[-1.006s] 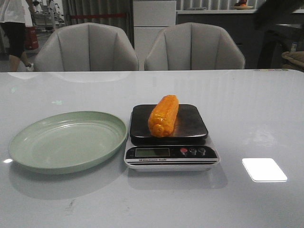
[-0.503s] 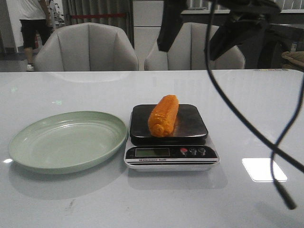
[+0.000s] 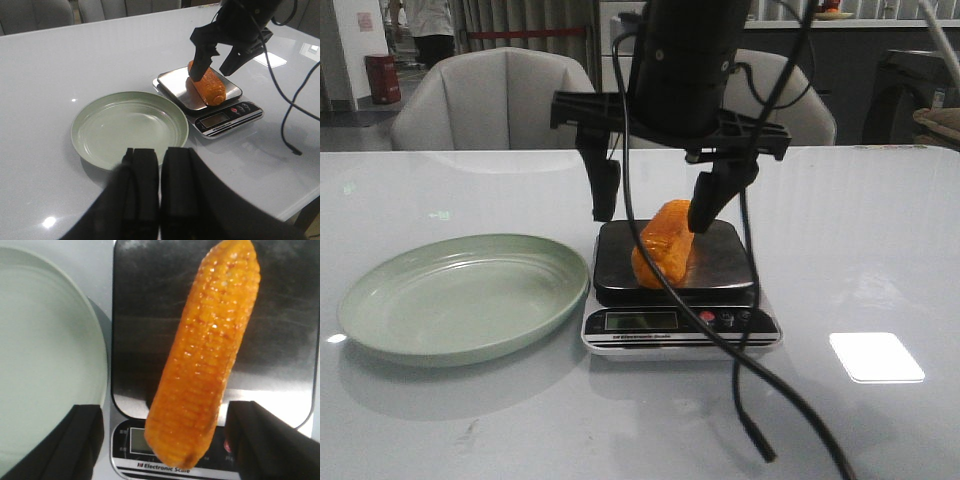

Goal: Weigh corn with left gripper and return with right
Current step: 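Lower the right gripper over the corn on the scale and grasp it, then carry the corn with the right gripper back onto the green plate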

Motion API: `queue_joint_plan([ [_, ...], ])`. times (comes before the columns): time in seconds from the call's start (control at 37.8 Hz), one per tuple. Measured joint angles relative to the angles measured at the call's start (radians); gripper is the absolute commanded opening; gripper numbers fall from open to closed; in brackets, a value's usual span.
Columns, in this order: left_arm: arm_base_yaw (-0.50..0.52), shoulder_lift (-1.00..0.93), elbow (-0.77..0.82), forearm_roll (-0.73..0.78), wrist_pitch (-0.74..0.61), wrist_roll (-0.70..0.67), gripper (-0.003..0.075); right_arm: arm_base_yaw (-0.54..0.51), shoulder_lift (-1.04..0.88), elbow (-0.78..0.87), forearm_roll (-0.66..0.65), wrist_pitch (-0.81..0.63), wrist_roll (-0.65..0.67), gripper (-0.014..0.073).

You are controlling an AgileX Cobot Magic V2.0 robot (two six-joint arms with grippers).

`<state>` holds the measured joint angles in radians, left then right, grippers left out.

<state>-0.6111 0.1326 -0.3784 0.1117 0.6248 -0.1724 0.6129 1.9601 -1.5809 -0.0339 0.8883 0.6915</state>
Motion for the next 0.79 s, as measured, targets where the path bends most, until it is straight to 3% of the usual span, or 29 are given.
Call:
queue_joint_plan([
  [0.08, 0.000, 0.000, 0.000, 0.000, 0.000, 0.000, 0.0113, 0.000, 0.064, -0.045, -0.015, 0.053, 0.021, 0.0590],
  [0.13, 0.000, 0.000, 0.000, 0.000, 0.000, 0.000, 0.0113, 0.000, 0.094, -0.065, -0.019, 0.069, 0.027, 0.0535],
  [0.34, 0.000, 0.000, 0.000, 0.000, 0.000, 0.000, 0.0113, 0.000, 0.148, -0.111, -0.033, 0.101, 0.031, 0.0117],
  [0.45, 0.000, 0.000, 0.000, 0.000, 0.000, 0.000, 0.0113, 0.006, 0.159, -0.153, -0.033, 0.112, 0.033, 0.0154],
  [0.79, 0.000, 0.000, 0.000, 0.000, 0.000, 0.000, 0.0113, 0.113, 0.161, -0.340, -0.006, 0.118, 0.033, 0.0153],
])
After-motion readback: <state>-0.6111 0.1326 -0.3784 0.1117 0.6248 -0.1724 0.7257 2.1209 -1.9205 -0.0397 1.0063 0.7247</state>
